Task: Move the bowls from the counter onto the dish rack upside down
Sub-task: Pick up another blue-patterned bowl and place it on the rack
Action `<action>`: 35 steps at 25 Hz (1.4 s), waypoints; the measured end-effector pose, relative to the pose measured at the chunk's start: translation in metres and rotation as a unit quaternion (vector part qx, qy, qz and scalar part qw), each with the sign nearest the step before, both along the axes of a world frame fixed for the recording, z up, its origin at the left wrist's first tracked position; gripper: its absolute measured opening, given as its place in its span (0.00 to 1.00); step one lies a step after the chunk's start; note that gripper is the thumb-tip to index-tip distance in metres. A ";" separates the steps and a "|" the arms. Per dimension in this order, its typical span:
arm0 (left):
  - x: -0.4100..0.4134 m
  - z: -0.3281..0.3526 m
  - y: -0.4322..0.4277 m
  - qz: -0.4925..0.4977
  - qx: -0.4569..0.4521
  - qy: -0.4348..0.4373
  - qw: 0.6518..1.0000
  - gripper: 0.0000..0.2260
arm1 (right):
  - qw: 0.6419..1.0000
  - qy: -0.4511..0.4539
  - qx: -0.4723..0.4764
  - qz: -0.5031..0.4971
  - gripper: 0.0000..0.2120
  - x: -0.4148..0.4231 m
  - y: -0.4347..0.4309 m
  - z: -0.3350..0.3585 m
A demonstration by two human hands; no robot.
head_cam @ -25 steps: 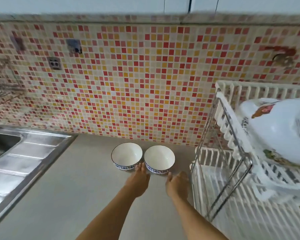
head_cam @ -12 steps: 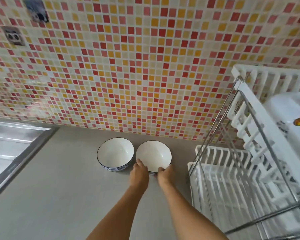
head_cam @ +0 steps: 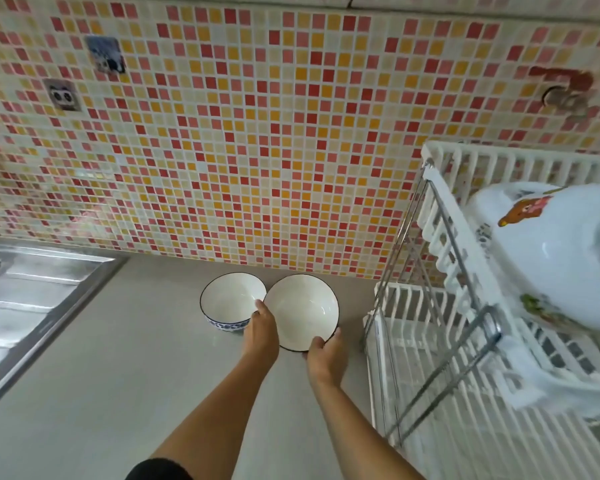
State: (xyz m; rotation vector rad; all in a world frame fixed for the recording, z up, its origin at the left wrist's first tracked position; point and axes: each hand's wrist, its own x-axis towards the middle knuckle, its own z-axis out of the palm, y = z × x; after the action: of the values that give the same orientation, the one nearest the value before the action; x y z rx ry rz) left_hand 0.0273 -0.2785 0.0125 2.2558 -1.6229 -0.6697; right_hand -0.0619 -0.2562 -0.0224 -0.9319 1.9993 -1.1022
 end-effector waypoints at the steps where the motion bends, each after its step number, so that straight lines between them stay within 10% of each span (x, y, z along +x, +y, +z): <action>1: 0.006 0.013 0.005 0.016 -0.018 0.015 1.000 0.27 | 0.999 -0.005 -0.034 0.010 0.20 0.003 0.009 0.008; 7: 0.041 0.099 0.060 0.108 -0.200 0.116 0.967 0.16 | 0.978 0.044 -0.180 0.098 0.25 0.018 0.063 0.107; 22: -0.001 0.289 0.175 0.030 -0.609 0.269 0.746 0.10 | 0.838 0.315 -0.436 0.087 0.22 -0.046 0.179 0.356; 26: -0.051 0.328 0.191 -0.070 -0.626 0.277 0.725 0.05 | 0.784 0.317 -0.532 0.043 0.23 -0.111 0.191 0.374; 35: -0.195 0.378 0.206 -0.388 -0.508 0.199 0.743 0.26 | 0.646 0.499 -0.575 -0.046 0.27 -0.309 0.191 0.379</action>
State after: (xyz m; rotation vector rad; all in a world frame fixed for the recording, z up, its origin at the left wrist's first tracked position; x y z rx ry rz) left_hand -0.1681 -0.0726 0.3902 0.5859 -1.9412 -0.2322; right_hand -0.3707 -0.0654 0.3564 -2.5582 1.8619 -2.3604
